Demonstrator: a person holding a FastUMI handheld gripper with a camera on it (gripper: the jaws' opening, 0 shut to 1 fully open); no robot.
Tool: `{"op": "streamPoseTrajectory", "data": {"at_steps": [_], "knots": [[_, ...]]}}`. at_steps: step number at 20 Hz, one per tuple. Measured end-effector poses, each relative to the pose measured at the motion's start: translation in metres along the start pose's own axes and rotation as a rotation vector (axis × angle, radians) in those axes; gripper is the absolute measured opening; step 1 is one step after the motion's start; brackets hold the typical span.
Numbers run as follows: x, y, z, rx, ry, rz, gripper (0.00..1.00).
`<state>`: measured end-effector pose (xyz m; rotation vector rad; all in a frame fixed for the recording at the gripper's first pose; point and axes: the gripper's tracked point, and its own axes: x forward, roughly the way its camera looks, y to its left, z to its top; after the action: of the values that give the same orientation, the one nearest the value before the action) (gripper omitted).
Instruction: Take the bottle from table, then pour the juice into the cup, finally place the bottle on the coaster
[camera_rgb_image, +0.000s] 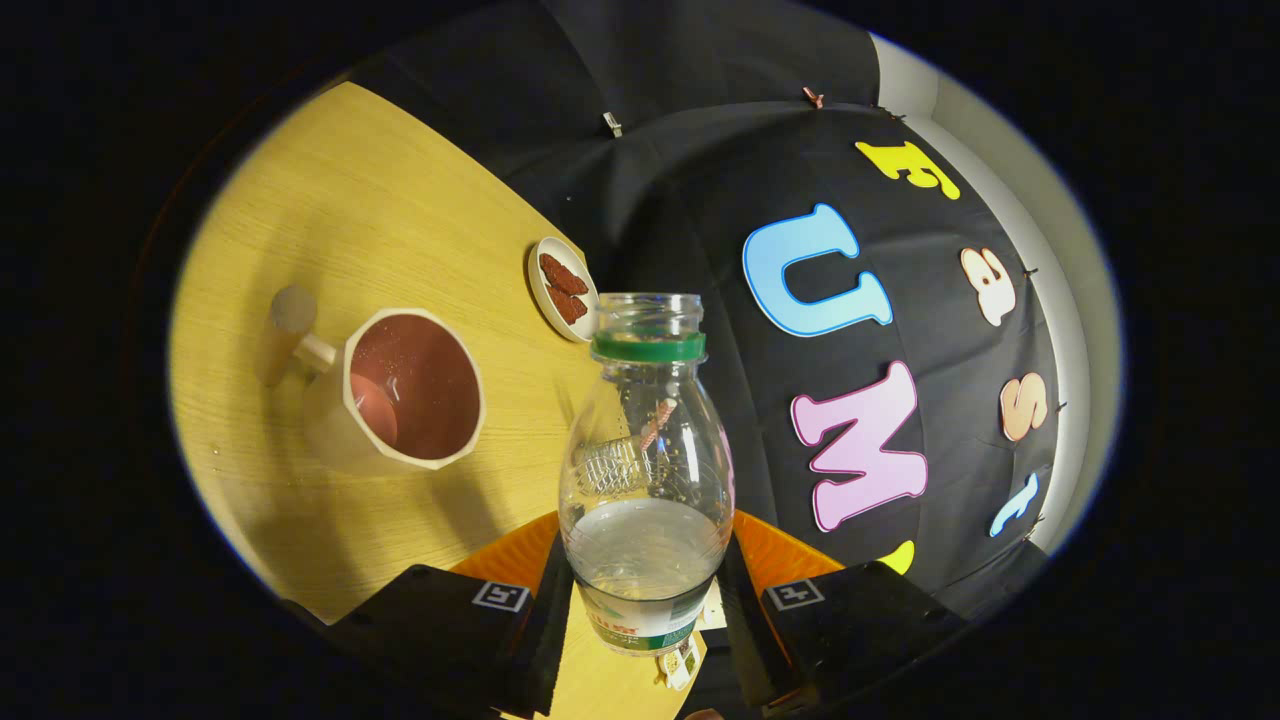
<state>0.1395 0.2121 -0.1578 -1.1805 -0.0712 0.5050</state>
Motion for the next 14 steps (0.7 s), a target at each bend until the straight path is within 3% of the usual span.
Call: {"op": "streamPoseTrajectory", "data": {"at_steps": [14], "knots": [[0.020,0.022,-0.019,-0.229,0.041,0.057,0.70]]}}
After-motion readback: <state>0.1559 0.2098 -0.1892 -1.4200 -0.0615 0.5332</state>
